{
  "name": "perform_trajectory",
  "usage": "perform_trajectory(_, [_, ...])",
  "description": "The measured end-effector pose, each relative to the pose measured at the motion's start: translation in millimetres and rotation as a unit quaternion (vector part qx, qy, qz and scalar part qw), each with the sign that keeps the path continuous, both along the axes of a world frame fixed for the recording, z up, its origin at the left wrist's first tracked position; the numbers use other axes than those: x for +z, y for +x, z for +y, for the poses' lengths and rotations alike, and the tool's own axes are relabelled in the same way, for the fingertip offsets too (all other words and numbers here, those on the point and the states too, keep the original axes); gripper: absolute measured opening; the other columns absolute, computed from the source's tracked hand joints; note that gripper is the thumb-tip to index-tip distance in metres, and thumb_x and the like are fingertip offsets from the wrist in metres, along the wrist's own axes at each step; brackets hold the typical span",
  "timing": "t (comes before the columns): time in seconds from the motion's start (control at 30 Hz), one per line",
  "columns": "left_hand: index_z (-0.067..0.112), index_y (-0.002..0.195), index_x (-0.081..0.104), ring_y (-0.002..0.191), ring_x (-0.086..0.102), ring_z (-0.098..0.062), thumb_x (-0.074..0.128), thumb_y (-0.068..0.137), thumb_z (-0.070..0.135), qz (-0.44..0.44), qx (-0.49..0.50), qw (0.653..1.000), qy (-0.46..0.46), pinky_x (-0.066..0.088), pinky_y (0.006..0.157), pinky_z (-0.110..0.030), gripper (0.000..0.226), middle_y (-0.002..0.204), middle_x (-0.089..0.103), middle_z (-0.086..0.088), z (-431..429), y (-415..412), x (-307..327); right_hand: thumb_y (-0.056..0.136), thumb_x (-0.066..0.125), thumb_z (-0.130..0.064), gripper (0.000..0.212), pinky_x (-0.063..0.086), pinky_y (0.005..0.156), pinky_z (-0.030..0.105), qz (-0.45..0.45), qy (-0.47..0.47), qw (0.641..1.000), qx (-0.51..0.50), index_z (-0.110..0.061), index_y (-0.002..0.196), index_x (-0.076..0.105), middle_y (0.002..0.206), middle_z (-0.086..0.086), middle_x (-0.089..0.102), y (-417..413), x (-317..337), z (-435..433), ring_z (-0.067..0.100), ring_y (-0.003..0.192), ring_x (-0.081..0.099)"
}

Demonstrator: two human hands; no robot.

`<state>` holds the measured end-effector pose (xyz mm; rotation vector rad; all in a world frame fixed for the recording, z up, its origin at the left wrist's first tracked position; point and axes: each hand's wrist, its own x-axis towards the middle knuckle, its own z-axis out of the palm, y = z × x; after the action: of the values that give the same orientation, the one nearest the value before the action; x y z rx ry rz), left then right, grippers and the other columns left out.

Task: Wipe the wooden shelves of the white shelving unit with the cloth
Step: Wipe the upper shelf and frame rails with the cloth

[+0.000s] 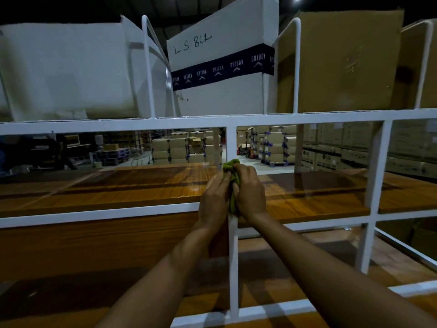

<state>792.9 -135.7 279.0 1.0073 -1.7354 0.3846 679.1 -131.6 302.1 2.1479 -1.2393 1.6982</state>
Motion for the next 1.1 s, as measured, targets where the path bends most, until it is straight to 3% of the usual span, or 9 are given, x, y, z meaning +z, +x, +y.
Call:
perform_trajectory(0.17, [0.002, 0.135, 0.055, 0.137, 0.042, -0.035, 0.066, 0.085, -0.005, -0.058, 0.029, 0.998, -0.025, 0.040, 0.110, -0.048, 0.052, 0.144, 0.050, -0.018, 6.2, 7.8, -23.9, 0.090, 0.061, -0.005, 0.041, 0.051, 0.085, 0.031, -0.028, 0.047, 0.998, 0.031, -0.014, 0.130, 0.052, 0.121, 0.006, 0.058, 1.7, -34.5, 6.2, 0.016, 0.104, 0.056])
perform_trajectory(0.37, [0.006, 0.142, 0.044, 0.149, 0.015, -0.033, 0.065, 0.084, 0.010, -0.214, 0.063, 0.972, -0.075, 0.008, 0.123, -0.047, 0.061, 0.156, 0.032, -0.014, 3.5, 28.7, -91.5, 0.088, 0.067, -0.007, 0.041, 0.038, 0.079, 0.009, -0.006, 0.092, 0.995, 0.031, -0.016, 0.124, 0.052, 0.120, 0.002, 0.057, -1.3, -95.9, 16.1, 0.010, 0.106, 0.053])
perform_trajectory(0.5, [0.010, 0.150, 0.022, 0.151, -0.003, -0.030, 0.053, 0.078, 0.014, -0.244, 0.107, 0.964, -0.009, 0.011, 0.121, -0.054, 0.078, 0.159, 0.023, -0.015, 8.7, 29.9, -127.7, 0.083, 0.071, -0.001, 0.055, 0.044, 0.099, 0.025, 0.046, 0.065, 0.997, -0.009, -0.010, 0.133, 0.051, 0.132, 0.011, 0.056, 2.3, -117.6, 18.8, 0.021, 0.123, 0.052])
perform_trajectory(0.6, [0.008, 0.151, 0.018, 0.150, -0.005, -0.031, 0.066, 0.075, 0.021, -0.243, 0.119, 0.962, 0.034, 0.007, 0.118, -0.053, 0.090, 0.160, 0.015, -0.016, 10.0, 24.5, -127.6, 0.081, 0.074, -0.004, 0.060, 0.042, 0.103, 0.033, 0.099, 0.033, 0.994, -0.031, -0.006, 0.135, 0.050, 0.134, 0.017, 0.056, -2.0, -116.0, 19.6, 0.028, 0.125, 0.054])
perform_trajectory(0.73, [0.009, 0.152, 0.012, 0.150, -0.005, -0.032, 0.074, 0.073, 0.028, -0.236, 0.118, 0.962, 0.073, 0.008, 0.116, -0.052, 0.102, 0.163, 0.002, -0.017, 13.6, 17.4, -128.0, 0.085, 0.072, -0.017, 0.054, 0.043, 0.108, 0.038, 0.201, 0.026, 0.978, -0.050, -0.016, 0.133, 0.049, 0.132, 0.008, 0.058, -22.1, -110.1, 13.5, 0.023, 0.123, 0.054])
perform_trajectory(0.83, [0.010, 0.151, 0.013, 0.151, -0.002, -0.032, 0.075, 0.076, 0.026, -0.249, 0.108, 0.959, 0.085, 0.005, 0.118, -0.050, 0.098, 0.163, 0.000, -0.015, 12.9, 3.0, -128.6, 0.076, 0.080, -0.020, 0.059, 0.045, 0.104, 0.040, 0.262, 0.044, 0.960, -0.085, -0.017, 0.128, 0.052, 0.126, 0.006, 0.061, -44.8, -102.1, 8.9, 0.025, 0.119, 0.056])
perform_trajectory(0.97, [0.009, 0.150, 0.034, 0.150, 0.014, -0.030, 0.068, 0.081, 0.023, -0.280, 0.093, 0.952, 0.080, 0.001, 0.122, -0.047, 0.078, 0.161, 0.021, -0.016, 5.6, -30.4, -115.5, 0.046, 0.096, -0.031, 0.092, 0.041, 0.105, 0.056, 0.335, 0.099, 0.923, -0.161, -0.017, 0.128, 0.057, 0.133, 0.008, 0.062, -84.3, -101.4, 5.2, 0.034, 0.127, 0.053])
perform_trajectory(1.03, [0.011, 0.147, 0.042, 0.146, 0.027, -0.030, 0.067, 0.082, 0.024, -0.287, 0.094, 0.948, 0.101, 0.006, 0.122, -0.045, 0.071, 0.156, 0.033, -0.016, 4.6, -49.5, -103.1, 0.056, 0.093, -0.034, 0.090, 0.031, 0.111, 0.058, 0.351, 0.121, 0.905, -0.205, -0.021, 0.136, 0.054, 0.142, 0.006, 0.055, -103.3, -99.7, 3.1, 0.034, 0.136, 0.044])
perform_trajectory(1.1, [0.013, 0.153, 0.027, 0.149, 0.017, -0.031, 0.053, 0.093, 0.018, -0.294, 0.091, 0.946, 0.103, -0.005, 0.118, -0.041, 0.066, 0.160, 0.021, -0.016, 3.6, -63.8, -94.9, 0.073, 0.082, -0.036, 0.078, 0.017, 0.116, 0.059, 0.355, 0.141, 0.895, -0.230, -0.021, 0.142, 0.049, 0.152, 0.007, 0.045, -117.2, -95.9, 1.5, 0.034, 0.145, 0.029])
